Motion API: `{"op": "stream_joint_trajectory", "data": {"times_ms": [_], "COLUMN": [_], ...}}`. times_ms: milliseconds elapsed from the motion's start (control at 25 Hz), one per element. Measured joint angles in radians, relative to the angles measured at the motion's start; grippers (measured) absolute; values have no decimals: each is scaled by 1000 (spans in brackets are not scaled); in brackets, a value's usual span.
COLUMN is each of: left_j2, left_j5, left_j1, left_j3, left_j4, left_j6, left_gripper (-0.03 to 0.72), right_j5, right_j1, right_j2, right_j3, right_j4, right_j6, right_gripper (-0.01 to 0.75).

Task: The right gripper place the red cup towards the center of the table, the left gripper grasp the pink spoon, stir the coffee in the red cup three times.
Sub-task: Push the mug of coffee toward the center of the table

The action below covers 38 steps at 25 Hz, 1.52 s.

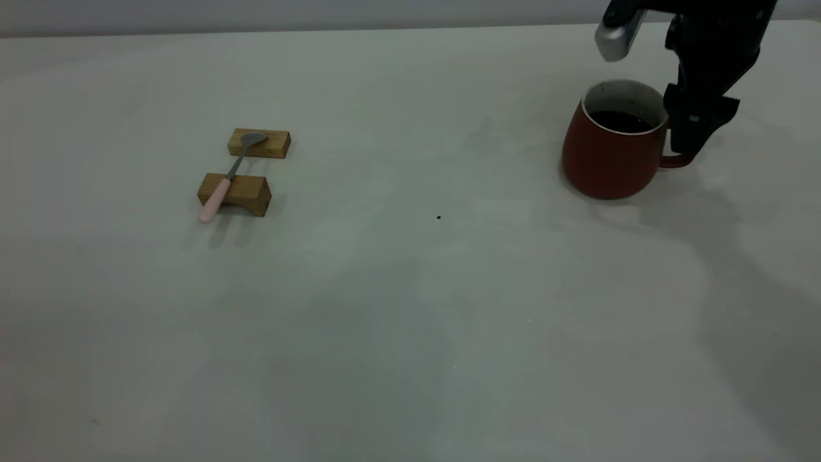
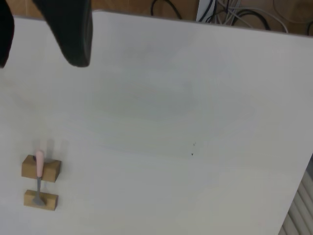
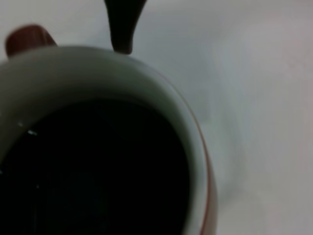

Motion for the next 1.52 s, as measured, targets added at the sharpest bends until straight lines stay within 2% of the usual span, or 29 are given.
{"op": "stream_joint_trajectory", "data": {"times_ms": [200,680,1520], "left_j2": [0,0,0], "left_j5": [0,0,0], "left_j1": [0,0,0], "left_j3": [0,0,0], "left_j4": [0,0,0], "left_j6": [0,1,0], "left_gripper": [369,369,369], "right_j5": [-27,-58,-131], "right_j1": [0,13,231], "right_j2": [27,31,31], "right_j3": [0,0,0], "right_j4": [25,248,494], "right_j6": [-56,-246,-291], "right_gripper": [696,676,640]}}
